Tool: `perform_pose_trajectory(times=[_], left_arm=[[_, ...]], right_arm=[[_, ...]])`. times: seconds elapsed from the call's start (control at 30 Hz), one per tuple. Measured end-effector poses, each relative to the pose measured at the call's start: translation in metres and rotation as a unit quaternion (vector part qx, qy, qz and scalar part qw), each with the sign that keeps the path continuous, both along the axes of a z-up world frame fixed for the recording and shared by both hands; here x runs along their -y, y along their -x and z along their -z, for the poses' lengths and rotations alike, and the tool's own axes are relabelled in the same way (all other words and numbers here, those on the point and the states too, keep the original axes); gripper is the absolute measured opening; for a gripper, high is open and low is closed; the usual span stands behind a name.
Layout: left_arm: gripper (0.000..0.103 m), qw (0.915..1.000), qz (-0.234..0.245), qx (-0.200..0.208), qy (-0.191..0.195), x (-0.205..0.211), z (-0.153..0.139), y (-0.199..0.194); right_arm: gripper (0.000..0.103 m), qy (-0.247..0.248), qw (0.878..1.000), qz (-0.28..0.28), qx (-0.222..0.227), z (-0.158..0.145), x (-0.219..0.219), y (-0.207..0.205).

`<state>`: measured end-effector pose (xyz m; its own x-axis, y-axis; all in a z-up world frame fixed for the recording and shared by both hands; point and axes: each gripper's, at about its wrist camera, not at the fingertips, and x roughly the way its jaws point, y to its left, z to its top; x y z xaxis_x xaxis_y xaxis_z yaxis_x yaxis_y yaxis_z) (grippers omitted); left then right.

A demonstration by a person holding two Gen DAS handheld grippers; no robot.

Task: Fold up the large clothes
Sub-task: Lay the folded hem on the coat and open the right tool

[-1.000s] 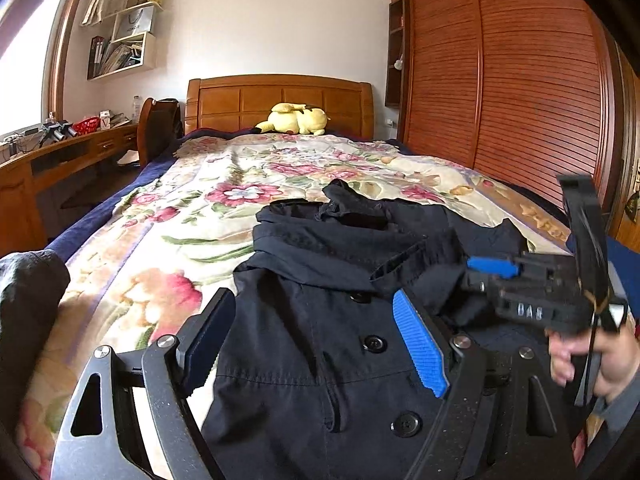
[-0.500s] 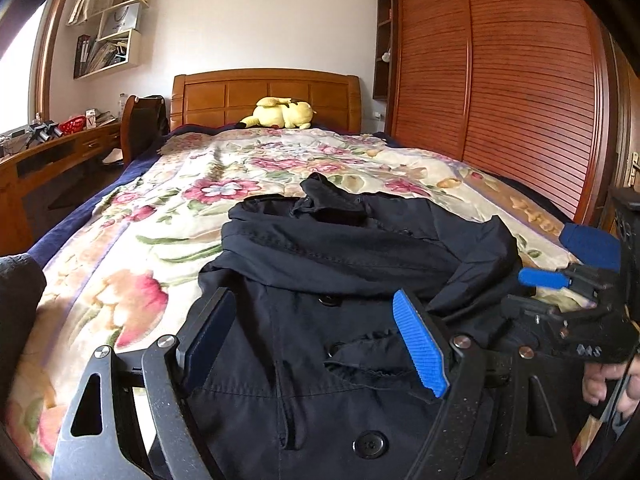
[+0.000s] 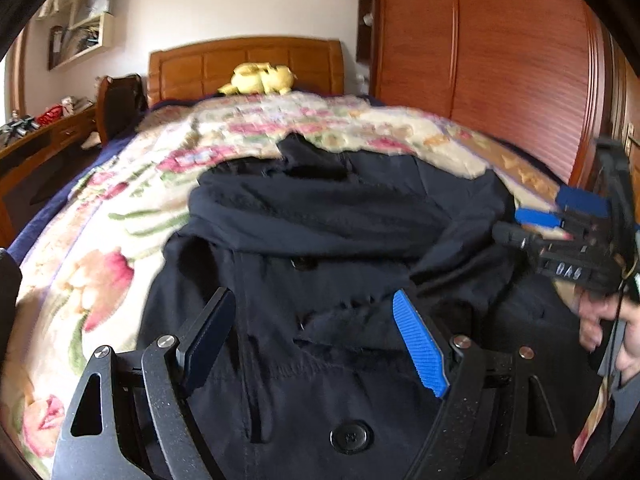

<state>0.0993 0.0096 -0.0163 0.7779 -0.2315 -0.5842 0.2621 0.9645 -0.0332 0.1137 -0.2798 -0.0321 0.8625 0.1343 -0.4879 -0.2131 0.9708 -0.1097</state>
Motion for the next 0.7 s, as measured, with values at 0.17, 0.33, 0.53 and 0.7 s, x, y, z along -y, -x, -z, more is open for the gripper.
perform_pose_trajectory(times=[0.17,0.33,0.53,0.7], left_arm=[[0.082,0.9988,0.017,-0.043,-0.014,0.007,0.016,-0.003],[0.082,0.9978,0.018,-0.057,-0.028,0.012,0.024,0.001],[0.082,0.9967,0.020,-0.070,-0.035,0.015,0.030,0.003],[0.077,0.9952,0.032,-0.089,-0.028,0.015,0.035,-0.002]], right_arm=[[0.062,0.002,1.000,-0.005,0.003,0.002,0.014,0.007],[0.062,-0.006,1.000,-0.002,-0.003,0.004,0.038,0.013],[0.062,-0.011,1.000,0.004,-0.009,0.004,0.054,0.015],[0.062,-0.024,1.000,0.008,-0.009,0.001,0.064,0.016]])
